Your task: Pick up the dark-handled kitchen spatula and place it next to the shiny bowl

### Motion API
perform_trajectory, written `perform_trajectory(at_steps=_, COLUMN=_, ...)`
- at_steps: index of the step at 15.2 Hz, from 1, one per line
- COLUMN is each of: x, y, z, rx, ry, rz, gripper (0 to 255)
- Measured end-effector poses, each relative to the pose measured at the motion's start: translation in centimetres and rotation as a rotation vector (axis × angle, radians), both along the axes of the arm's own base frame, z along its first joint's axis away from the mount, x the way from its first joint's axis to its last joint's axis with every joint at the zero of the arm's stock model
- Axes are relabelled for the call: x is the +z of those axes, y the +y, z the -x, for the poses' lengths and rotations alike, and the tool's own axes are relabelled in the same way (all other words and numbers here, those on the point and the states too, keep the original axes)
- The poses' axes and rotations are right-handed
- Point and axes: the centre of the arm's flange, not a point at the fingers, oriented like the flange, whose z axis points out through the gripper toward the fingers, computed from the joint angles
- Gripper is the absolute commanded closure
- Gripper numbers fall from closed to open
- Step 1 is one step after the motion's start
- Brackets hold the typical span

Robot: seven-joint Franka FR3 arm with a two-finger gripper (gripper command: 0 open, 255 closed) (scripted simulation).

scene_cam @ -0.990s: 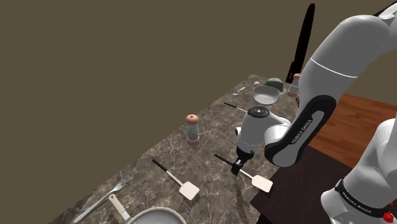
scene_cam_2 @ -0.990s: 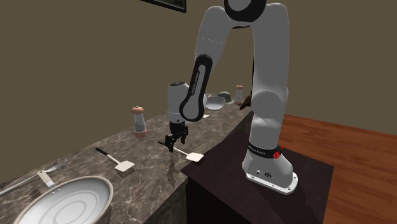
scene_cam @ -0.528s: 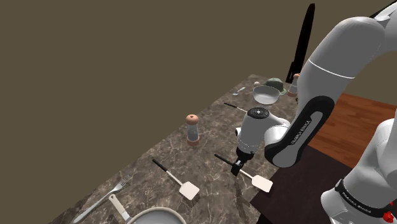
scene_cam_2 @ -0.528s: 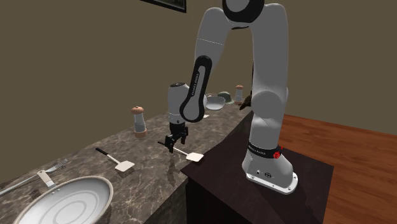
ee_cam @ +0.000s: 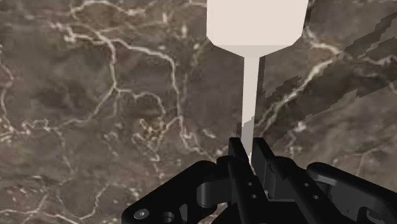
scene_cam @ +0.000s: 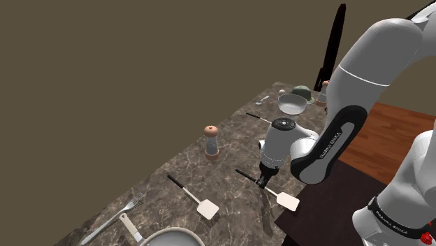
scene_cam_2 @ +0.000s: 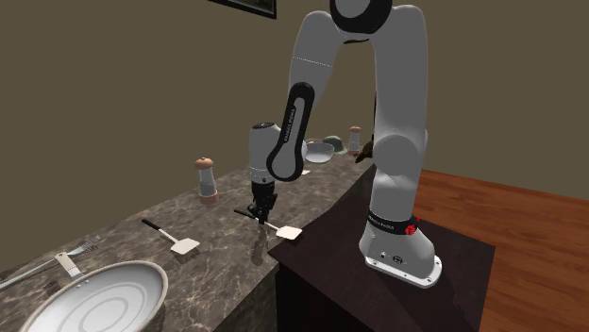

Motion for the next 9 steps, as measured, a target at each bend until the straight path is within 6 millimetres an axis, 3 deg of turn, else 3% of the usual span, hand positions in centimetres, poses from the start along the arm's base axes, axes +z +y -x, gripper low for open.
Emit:
perform_trajectory(at_steps=3, x=0.3, y=0.0, z=0.0, rx=0.000, ry=0.000, rz=0.000, gripper=255)
perform_trajectory(at_steps=9, x=3.2, y=0.0, z=0.1, rx=0.000, ry=-0.001, rz=0.000, gripper=255)
